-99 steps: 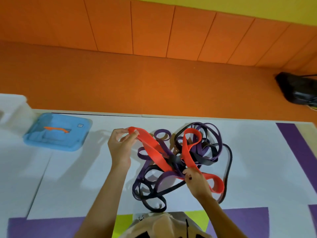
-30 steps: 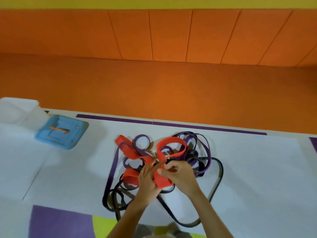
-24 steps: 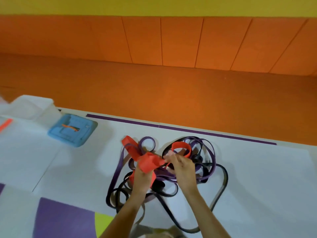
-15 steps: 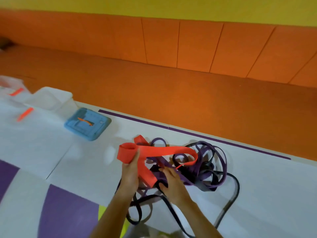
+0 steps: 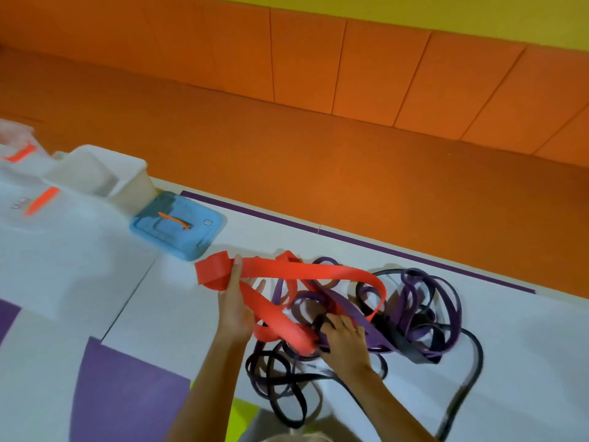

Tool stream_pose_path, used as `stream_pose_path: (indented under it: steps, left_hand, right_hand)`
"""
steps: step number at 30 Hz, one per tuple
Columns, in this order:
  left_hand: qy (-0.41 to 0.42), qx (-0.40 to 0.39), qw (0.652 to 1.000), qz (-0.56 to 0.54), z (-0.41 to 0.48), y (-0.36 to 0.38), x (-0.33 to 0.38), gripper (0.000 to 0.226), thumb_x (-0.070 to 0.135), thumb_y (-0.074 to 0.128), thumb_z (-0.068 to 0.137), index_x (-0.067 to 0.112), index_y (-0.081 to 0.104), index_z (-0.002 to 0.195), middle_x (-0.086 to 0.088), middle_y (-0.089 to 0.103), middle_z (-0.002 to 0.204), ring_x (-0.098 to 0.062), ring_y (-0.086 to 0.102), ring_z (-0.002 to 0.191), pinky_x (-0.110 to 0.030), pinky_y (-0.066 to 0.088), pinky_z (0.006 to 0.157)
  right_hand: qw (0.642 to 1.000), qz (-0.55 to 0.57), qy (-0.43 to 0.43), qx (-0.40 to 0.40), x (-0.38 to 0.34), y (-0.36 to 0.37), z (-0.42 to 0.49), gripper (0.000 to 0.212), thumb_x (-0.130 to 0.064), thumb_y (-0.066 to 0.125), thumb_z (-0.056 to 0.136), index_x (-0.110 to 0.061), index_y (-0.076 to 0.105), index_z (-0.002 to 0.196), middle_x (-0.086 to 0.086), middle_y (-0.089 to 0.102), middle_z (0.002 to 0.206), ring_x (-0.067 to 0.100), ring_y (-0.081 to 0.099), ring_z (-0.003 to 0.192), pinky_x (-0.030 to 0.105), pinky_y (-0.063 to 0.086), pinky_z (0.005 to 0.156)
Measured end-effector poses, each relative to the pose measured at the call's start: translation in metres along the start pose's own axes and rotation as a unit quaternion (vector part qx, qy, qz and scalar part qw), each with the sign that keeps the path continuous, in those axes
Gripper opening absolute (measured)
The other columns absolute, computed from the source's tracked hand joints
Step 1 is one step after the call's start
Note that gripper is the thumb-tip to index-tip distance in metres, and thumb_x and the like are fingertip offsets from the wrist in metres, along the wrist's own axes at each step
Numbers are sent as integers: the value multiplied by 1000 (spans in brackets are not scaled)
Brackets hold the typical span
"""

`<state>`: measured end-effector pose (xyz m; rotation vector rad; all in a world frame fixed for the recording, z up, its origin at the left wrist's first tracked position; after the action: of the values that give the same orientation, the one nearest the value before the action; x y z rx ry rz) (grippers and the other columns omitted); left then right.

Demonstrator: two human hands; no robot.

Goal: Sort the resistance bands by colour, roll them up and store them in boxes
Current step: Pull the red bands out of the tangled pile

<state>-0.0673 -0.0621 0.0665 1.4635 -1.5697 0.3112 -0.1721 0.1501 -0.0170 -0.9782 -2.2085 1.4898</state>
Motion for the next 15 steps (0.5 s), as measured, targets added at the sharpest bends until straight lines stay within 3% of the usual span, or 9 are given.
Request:
stream_pose_path:
  steps: [4, 8, 11, 13, 15]
  left_hand:
    - [-15, 16, 1000, -18, 20, -24, 10, 50, 50, 77, 86, 19, 72, 125, -5, 78, 122, -19, 75, 114, -40, 54, 99]
    - [-36, 130, 990, 50, 46, -54, 15, 31, 25, 88, 85, 14, 74, 110, -4, 79, 101, -26, 75, 97, -35, 57, 79]
    - [-42, 161, 982, 86, 60, -55, 13, 50, 17, 89, 82, 10, 68, 126, -11, 75, 112, -30, 71, 97, -43, 58, 91]
    - [-20, 133, 982, 133, 67, -49, 13, 58, 14, 89, 81, 12, 64, 133, -12, 74, 116, -31, 70, 100, -46, 56, 98]
    - [-10, 91, 978, 188, 73, -42, 11, 59, 10, 90, 79, 10, 64, 132, -14, 74, 116, -32, 70, 101, -48, 56, 98]
  right_hand:
    - [998, -3, 57, -6, -10, -10, 19, 51, -12, 61, 98, -20, 42, 145, 6, 53, 142, 29, 58, 130, 43, 53, 100]
    - [987, 142, 73, -22, 7, -28, 30, 31, -14, 80, 84, -18, 67, 111, 2, 72, 113, 21, 69, 104, 27, 50, 77]
    - [969, 235, 77, -13, 16, -47, 28, 36, -15, 95, 68, -20, 69, 93, -3, 70, 96, 16, 65, 86, 24, 48, 70]
    - [962, 263, 77, 14, 22, -59, 24, 38, -19, 97, 65, -19, 70, 91, -3, 70, 92, 18, 65, 84, 30, 52, 72]
    - [948, 302, 77, 62, 28, -69, 17, 36, -18, 97, 65, -24, 69, 87, -7, 70, 86, 17, 65, 81, 24, 51, 71]
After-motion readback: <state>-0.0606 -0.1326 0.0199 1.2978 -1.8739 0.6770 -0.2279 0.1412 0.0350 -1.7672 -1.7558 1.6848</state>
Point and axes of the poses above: each hand's wrist, its own z-axis towards the middle knuckle, its own y-axis out of the palm, x = y × z, the point moved 4 cm from there along z, towards the middle knuckle
